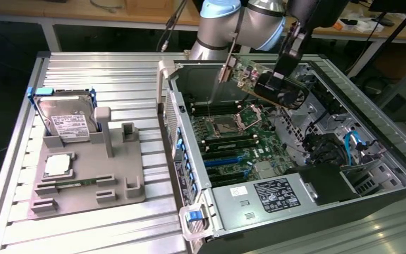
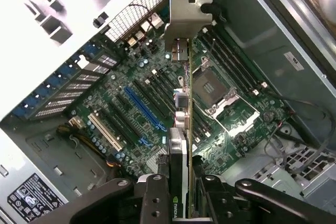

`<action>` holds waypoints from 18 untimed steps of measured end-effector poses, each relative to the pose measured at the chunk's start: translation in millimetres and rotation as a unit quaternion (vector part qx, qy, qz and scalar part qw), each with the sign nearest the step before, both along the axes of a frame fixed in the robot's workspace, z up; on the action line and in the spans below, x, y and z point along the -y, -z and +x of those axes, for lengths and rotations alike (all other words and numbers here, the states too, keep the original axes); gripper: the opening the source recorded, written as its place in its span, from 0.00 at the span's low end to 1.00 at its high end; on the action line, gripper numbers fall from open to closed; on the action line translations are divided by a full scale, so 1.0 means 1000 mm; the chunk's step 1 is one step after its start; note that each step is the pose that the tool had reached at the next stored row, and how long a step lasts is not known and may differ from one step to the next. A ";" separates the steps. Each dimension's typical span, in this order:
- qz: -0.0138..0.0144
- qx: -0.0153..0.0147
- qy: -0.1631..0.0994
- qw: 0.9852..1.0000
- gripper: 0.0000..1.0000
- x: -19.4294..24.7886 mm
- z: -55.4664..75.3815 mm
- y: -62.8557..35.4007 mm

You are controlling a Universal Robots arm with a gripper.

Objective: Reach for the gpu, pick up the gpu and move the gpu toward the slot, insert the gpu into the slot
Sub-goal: 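Insert the gpu into the slot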

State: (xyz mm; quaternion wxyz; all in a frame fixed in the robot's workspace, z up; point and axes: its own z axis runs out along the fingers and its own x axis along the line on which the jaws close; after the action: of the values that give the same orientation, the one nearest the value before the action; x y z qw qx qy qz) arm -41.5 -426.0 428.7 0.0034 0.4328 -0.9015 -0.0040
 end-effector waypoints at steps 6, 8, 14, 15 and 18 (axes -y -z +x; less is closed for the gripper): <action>0.000 0.000 -0.084 0.996 0.27 0.0000 0.000 0.0066; 0.000 0.000 -0.102 0.995 0.27 0.0000 0.000 0.0078; 0.000 0.000 -0.162 0.987 0.27 0.0000 0.000 0.0110; 0.000 0.000 -0.170 0.985 0.27 0.0000 0.000 0.0116; 0.000 0.000 -0.191 0.982 0.27 0.0000 0.001 0.0132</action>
State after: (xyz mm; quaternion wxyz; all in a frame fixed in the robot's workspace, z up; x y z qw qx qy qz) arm -40.8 -426.0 415.5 0.0041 0.5971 -0.8021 -0.0032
